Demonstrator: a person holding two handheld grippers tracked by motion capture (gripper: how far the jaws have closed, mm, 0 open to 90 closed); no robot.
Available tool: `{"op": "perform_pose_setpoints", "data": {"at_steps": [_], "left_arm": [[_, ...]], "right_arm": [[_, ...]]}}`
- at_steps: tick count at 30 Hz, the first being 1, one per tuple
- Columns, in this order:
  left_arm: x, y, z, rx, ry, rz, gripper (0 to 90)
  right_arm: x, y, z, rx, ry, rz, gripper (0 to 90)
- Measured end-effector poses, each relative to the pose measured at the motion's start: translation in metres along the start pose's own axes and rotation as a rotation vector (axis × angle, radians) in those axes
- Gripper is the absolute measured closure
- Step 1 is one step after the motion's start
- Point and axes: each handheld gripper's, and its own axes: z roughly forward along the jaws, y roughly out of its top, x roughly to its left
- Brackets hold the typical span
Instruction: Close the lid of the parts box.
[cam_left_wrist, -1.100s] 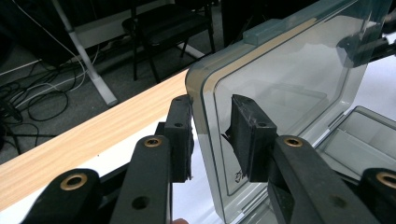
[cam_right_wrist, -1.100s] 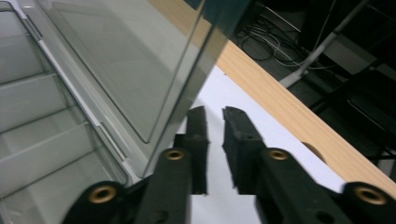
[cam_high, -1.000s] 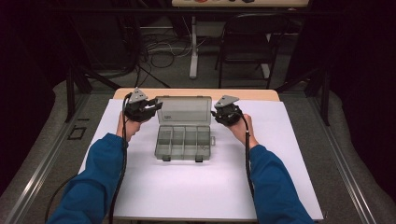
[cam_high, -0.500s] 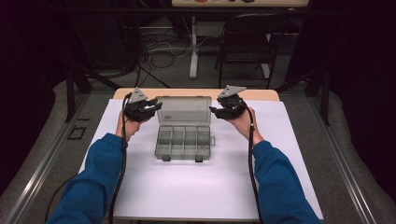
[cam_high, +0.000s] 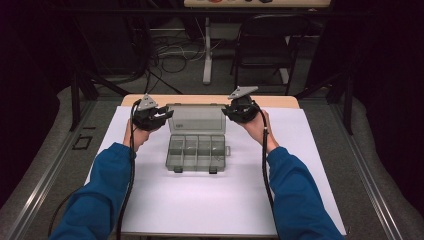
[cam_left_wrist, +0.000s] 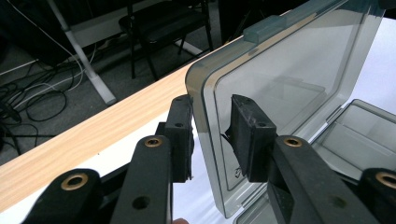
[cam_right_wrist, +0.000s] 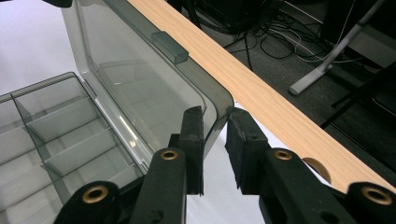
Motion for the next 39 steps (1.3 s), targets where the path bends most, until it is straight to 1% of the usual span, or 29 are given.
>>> {"op": "perform_pose_setpoints", "data": {"at_steps": [2,5,10,13,18,23,31,39], "left_arm": [[0.0,0.001,-0.001,0.001,0.004,0.009,67.8],[-0.001,0.002,-0.002,-0.008,0.011,0.009,65.2],[0.001,0.003,-0.005,-0.019,0.012,0.018,67.0],[0.001,0.003,-0.007,-0.008,-0.001,0.027,69.5],[0.001,0.004,-0.011,-0.002,-0.013,0.041,70.8],[0.001,0.003,-0.015,0.008,-0.037,0.047,72.6],[-0.002,0.002,-0.022,0.017,-0.064,0.057,74.4],[-0.006,-0.001,-0.029,0.017,-0.079,0.066,75.9]], "right_arm": [[0.001,0.0,-0.001,0.004,0.002,-0.002,76.9],[0.001,0.001,-0.001,0.006,0.003,-0.005,77.2],[0.003,0.001,-0.002,0.01,0.006,-0.01,77.5],[0.004,0.002,-0.003,0.01,0.007,-0.017,77.8],[0.005,0.002,-0.004,0.014,0.008,-0.027,78.0],[0.008,0.001,-0.007,0.015,0.008,-0.037,78.3],[0.013,-0.002,-0.012,0.01,0.016,-0.049,79.0],[0.018,-0.004,-0.017,0.007,0.017,-0.067,79.3]]}}
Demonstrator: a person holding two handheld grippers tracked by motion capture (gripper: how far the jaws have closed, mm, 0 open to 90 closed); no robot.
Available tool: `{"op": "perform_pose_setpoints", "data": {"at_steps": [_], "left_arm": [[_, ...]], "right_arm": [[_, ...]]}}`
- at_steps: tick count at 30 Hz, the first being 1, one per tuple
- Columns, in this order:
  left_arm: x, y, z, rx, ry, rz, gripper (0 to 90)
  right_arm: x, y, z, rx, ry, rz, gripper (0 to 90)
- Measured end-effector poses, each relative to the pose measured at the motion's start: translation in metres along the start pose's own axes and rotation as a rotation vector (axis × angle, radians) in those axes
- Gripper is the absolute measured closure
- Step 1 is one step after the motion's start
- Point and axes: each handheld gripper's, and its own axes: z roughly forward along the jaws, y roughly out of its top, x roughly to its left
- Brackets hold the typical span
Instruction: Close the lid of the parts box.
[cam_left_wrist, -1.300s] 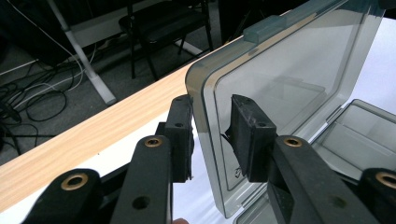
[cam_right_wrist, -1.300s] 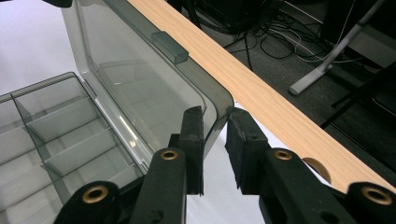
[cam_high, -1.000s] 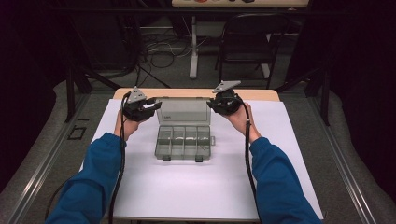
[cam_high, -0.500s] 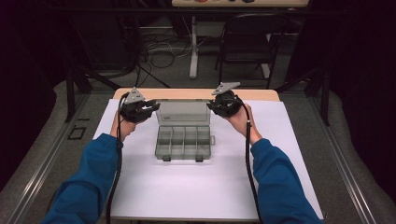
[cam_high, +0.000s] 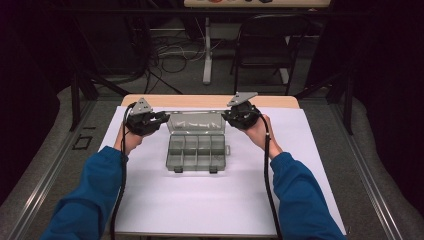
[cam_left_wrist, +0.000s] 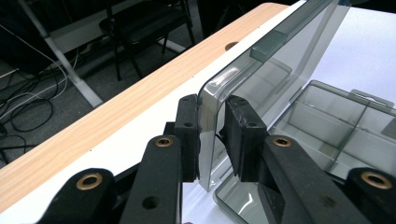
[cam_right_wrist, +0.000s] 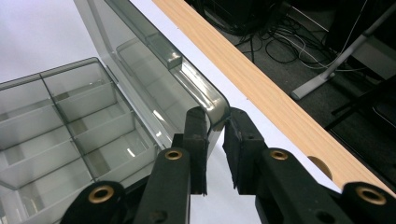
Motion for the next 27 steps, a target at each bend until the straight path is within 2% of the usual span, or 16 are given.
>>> {"op": "perform_pose_setpoints", "data": {"at_steps": [7,18,27], "left_arm": [[-0.004,-0.003,-0.003,0.012,-0.019,0.002,75.7],[-0.011,-0.007,-0.009,0.014,-0.018,0.023,75.1],[-0.015,-0.011,-0.012,0.006,-0.018,0.022,74.6]], "right_arm": [[0.006,-0.002,-0.004,-0.002,-0.007,-0.019,79.6],[0.016,-0.008,-0.01,-0.01,-0.017,-0.05,80.1],[0.022,-0.012,-0.013,-0.017,-0.028,-0.069,79.9]]}}
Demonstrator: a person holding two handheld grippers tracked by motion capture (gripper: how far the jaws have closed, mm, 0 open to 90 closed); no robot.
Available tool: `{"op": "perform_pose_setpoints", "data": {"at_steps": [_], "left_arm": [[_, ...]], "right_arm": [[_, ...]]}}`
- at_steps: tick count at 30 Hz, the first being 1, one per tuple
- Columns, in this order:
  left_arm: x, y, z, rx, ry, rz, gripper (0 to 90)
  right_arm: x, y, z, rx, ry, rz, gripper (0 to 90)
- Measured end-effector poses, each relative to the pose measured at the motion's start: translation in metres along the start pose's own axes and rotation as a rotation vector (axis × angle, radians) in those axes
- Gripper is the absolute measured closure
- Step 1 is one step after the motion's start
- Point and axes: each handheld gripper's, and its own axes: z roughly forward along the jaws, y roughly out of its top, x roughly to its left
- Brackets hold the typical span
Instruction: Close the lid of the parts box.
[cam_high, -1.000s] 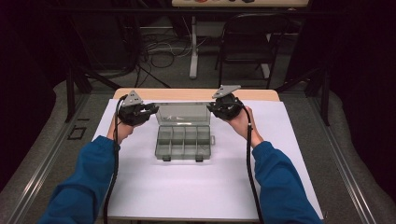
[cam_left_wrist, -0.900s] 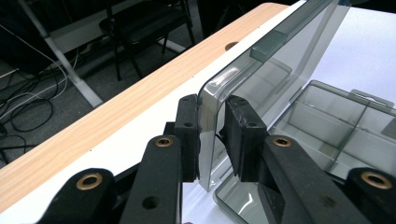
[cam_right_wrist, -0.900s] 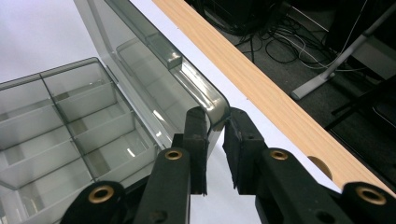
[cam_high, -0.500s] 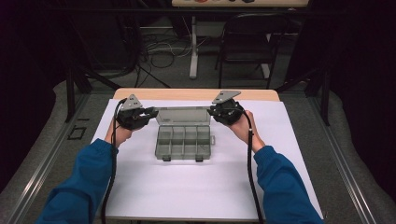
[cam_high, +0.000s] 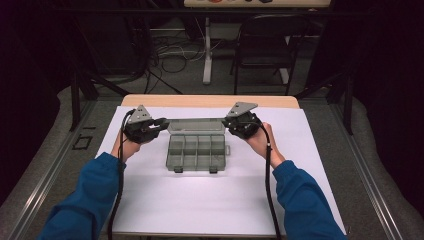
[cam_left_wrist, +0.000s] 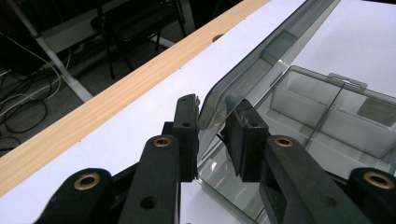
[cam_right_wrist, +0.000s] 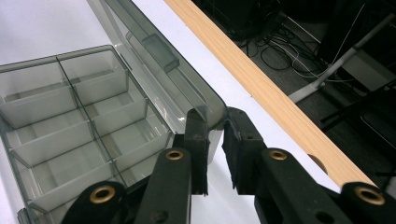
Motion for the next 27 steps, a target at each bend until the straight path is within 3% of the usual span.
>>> {"op": "perform_pose_setpoints", "data": {"at_steps": [27], "left_arm": [[-0.008,-0.009,-0.005,-0.012,-0.011,0.004,72.3]], "right_arm": [[0.014,-0.009,-0.007,-0.011,-0.011,-0.037,78.1]]}}
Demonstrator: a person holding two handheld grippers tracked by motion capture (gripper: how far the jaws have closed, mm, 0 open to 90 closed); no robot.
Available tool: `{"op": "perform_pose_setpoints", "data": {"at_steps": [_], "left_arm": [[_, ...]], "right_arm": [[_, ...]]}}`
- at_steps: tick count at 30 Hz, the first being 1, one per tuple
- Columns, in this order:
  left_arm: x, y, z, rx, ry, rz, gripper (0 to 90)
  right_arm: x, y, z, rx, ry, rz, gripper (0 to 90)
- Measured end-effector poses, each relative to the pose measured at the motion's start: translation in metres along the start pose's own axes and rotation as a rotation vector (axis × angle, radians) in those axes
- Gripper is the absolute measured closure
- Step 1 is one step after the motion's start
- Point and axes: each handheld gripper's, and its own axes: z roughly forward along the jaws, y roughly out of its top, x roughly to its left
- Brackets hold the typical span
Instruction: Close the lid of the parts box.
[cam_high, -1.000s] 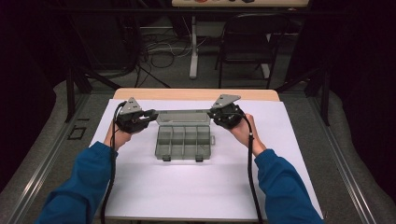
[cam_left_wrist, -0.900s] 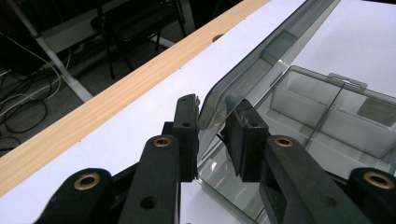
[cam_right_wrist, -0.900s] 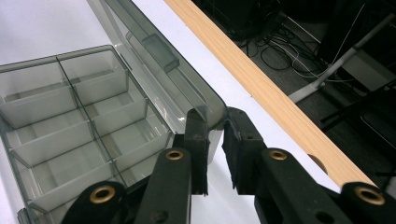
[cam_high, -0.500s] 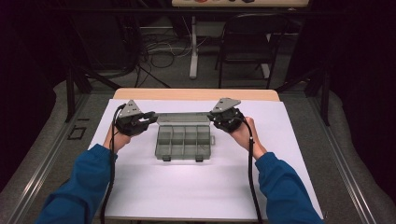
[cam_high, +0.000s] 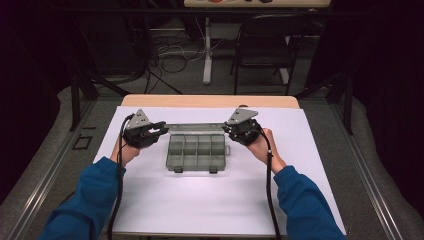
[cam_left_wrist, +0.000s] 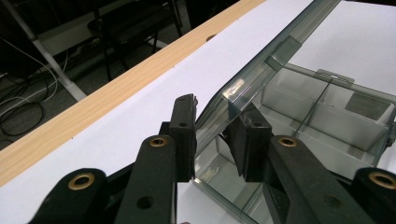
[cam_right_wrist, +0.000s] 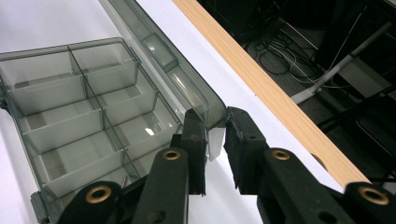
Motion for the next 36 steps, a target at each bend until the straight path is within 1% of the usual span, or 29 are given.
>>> {"op": "perform_pose_setpoints", "data": {"at_steps": [13,15,16,17,19,20,22,23,25,26,27,28,30,32,33,34,36], "left_arm": [[-0.004,-0.004,-0.001,-0.013,0.002,-0.001,70.4],[-0.004,-0.003,-0.002,-0.015,-0.003,-0.002,68.2],[-0.004,-0.003,-0.003,-0.014,-0.007,0.0,65.4],[-0.004,-0.002,-0.004,-0.015,-0.008,0.003,60.3],[-0.005,0.002,-0.007,-0.009,-0.012,-0.005,46.8],[-0.004,0.003,-0.009,-0.008,-0.017,-0.01,42.3],[-0.003,0.007,-0.016,-0.03,-0.017,-0.017,37.1],[-0.003,0.009,-0.021,-0.047,-0.014,-0.026,36.3],[-0.001,0.013,-0.025,-0.066,-0.01,-0.034,37.2],[0.0,0.016,-0.028,-0.075,0.001,-0.039,39.6],[0.001,0.019,-0.029,-0.076,0.02,-0.042,45.4],[0.001,0.021,-0.029,-0.081,0.028,-0.051,50.9],[0.002,0.026,-0.028,-0.084,0.055,-0.061,59.9],[0.002,0.029,-0.024,-0.074,0.065,-0.062,70.0],[0.002,0.03,-0.021,-0.065,0.075,-0.075,75.1],[0.002,0.031,-0.018,-0.051,0.069,-0.086,78.2],[0.003,0.03,-0.011,-0.017,0.068,-0.087,82.6]], "right_arm": [[0.004,-0.003,-0.003,-0.005,0.002,-0.013,77.7],[0.004,-0.004,-0.002,-0.014,0.001,-0.013,77.7],[0.004,-0.004,-0.002,-0.014,0.0,-0.014,77.8],[0.004,-0.003,-0.003,-0.009,0.002,-0.013,77.8],[0.004,-0.003,-0.003,-0.009,-0.001,-0.016,77.8],[0.004,-0.003,-0.003,-0.007,-0.003,-0.017,77.8],[0.004,-0.003,-0.003,-0.01,0.0,-0.016,77.9],[0.004,-0.003,-0.004,-0.012,-0.001,-0.016,77.9],[0.004,-0.003,-0.004,-0.021,-0.005,-0.012,77.9],[0.004,-0.003,-0.004,-0.022,-0.005,-0.014,77.9],[0.004,-0.003,-0.005,-0.025,-0.004,-0.016,77.9],[0.004,-0.003,-0.005,-0.02,-0.004,-0.018,77.9],[0.004,-0.003,-0.005,-0.021,-0.004,-0.017,77.8],[0.004,-0.003,-0.005,-0.02,-0.004,-0.017,77.8],[0.004,-0.003,-0.006,-0.016,-0.003,-0.017,77.8],[0.004,-0.002,-0.006,-0.014,-0.006,-0.019,77.8],[0.005,-0.002,-0.006,-0.012,-0.007,-0.022,77.4]]}}
